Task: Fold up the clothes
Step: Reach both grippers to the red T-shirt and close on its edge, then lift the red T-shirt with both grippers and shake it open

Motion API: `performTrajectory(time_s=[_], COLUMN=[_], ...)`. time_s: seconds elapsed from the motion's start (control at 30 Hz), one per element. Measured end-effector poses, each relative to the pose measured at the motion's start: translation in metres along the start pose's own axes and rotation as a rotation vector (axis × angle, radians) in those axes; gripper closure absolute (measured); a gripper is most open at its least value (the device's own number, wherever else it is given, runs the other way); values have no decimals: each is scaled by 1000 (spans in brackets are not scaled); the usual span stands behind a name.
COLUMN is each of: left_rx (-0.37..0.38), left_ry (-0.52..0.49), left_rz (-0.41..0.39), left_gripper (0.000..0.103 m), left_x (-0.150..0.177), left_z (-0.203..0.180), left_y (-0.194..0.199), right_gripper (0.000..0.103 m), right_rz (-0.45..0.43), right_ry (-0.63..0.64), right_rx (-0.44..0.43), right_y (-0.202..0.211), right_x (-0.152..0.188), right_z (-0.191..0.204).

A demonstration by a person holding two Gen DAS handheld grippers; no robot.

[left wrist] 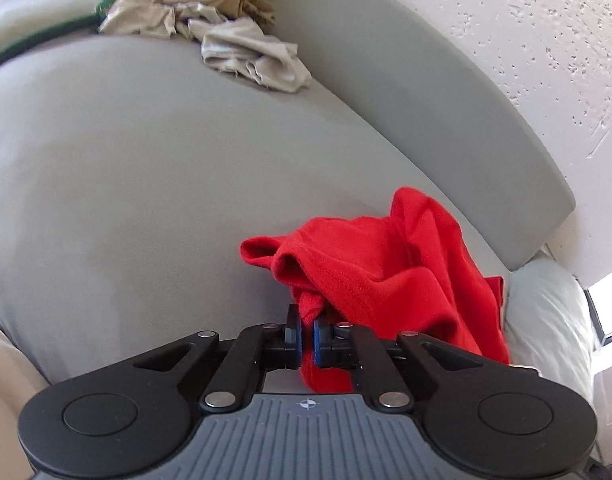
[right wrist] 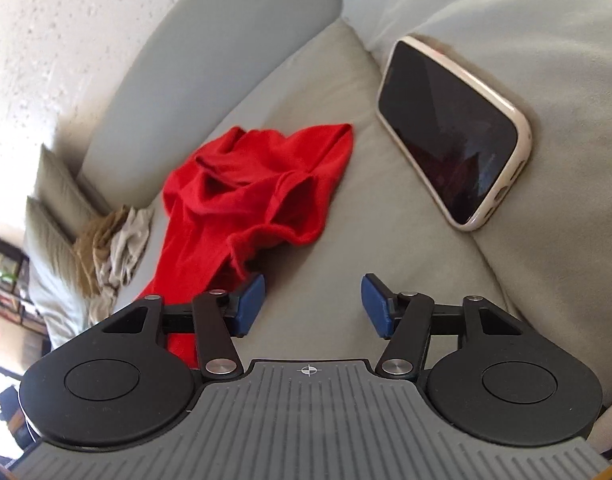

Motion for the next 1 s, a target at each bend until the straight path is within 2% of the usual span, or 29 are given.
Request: performTrajectory(time_s=[0.1,0.27,0.4,0.53,0.57,0.6,0.63,0.73,0.77,0.87,0.9,0.97,1.0], left_rx=[18,37,38,38,39,40,42,61,87,191,253,401,478], left_ry=[-22,-55,-45,-28,-29,-30,-32,-70,-70,-6,39,135,186], left_rz=[23,52,76,85,86,86,88,117,127,181,196,155,108], left_gripper=[99,99,98,98,98,98,98,100,100,100,100,100,100], left_x=[-4,10,16,16,16,15,15,9,5,-5,-10,-27,-37], left_z=[8,-4,-1,6,7,8,8,2,1,0,0,1,4], left_y=[-2,-19,-26,-34,-35,-36,-37,-26,-19,9,21,53,72], right_gripper=[60,60,58,59,61,71,90,98,99,99,99,99,100], right_rz=[0,-22,-19,-58,-65,-71,-70,-56,-51,-79,-90,-111,-122], right_ry=[5,-29,35,104,136,179,178,123,104,51,34,-1,-19], right_rx=[10,-23,-30,-19,-8,14,20,18,18,-77,-112,-182,-217], right_y=[-14,-37,-55,-76,-81,-84,-83,-76,-74,-24,-6,31,50], right_x=[-10,-22,-30,-37,-36,-33,-35,-43,-46,-48,-49,-50,-51], right_z=[-4,-9,-4,1,4,7,9,15,17,34,40,53,59])
Point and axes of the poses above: each gripper's, at about its wrist camera, not at the fingertips, and y roughly against the way its jaws point, z to its left, x to its underside, the point moved 8 cm from there along -y, roughly the way its jaws point, and after that the axes turned 6 degrees about -y, right-handed, at the moved point
